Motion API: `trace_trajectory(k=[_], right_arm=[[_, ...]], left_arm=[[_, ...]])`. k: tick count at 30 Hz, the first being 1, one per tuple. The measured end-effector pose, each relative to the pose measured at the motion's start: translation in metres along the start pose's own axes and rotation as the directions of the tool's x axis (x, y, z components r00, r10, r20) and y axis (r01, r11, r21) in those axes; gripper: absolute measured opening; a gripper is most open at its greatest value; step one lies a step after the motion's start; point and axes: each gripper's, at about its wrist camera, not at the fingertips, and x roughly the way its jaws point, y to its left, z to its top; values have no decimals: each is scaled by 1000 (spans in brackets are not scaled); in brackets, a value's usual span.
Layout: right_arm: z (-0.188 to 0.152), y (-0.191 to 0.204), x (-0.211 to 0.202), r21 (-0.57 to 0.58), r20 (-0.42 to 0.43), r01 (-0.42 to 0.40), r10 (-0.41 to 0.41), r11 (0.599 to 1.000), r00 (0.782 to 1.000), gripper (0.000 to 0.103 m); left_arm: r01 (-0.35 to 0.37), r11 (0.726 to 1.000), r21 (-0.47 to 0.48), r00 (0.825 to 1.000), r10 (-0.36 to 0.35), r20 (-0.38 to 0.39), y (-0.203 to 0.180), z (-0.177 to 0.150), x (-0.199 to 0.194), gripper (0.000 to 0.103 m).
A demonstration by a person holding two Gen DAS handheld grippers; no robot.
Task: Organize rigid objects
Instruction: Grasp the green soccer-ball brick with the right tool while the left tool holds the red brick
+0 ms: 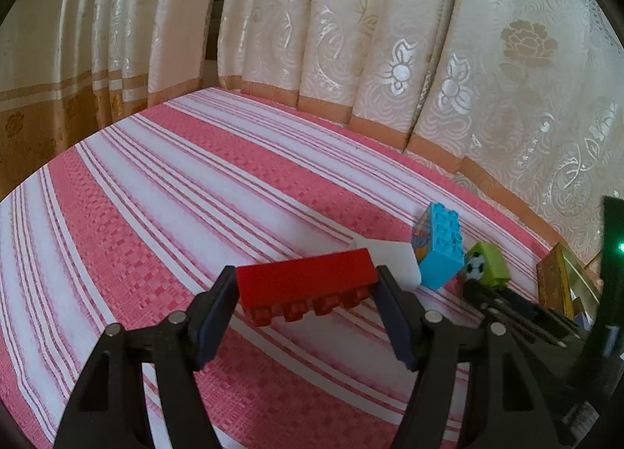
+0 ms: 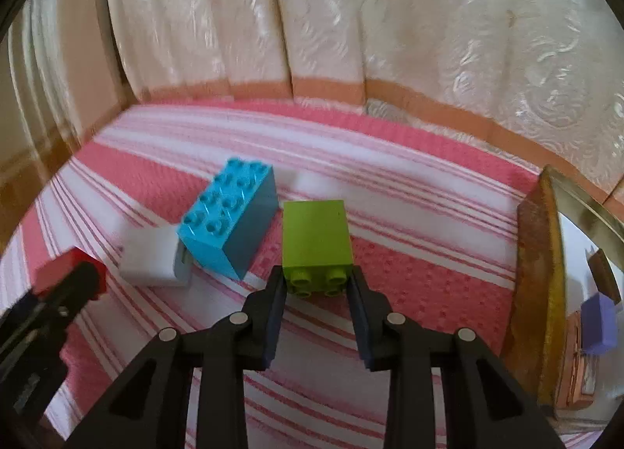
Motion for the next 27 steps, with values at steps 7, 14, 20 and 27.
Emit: trace_trajectory(k=[7, 14, 20, 27], right_arm=[[-9, 4, -42, 13, 185, -14, 12, 1000, 983, 34], [-19, 9, -63, 26, 261, 7, -13, 1000, 965, 34], [-25, 4, -72, 58, 287, 4, -21, 998, 958, 35], [-29, 8, -78, 40, 306, 11, -23, 999, 952, 35]], left_arm=[[-6, 999, 53, 998, 2, 68, -11, 0, -10, 69], [-8, 998, 63, 996, 2, 94, -13, 1, -15, 69], [-9, 997, 74, 994, 1, 110, -16, 0, -19, 69], [-11, 997, 82, 993, 1, 121, -17, 0, -21, 69]])
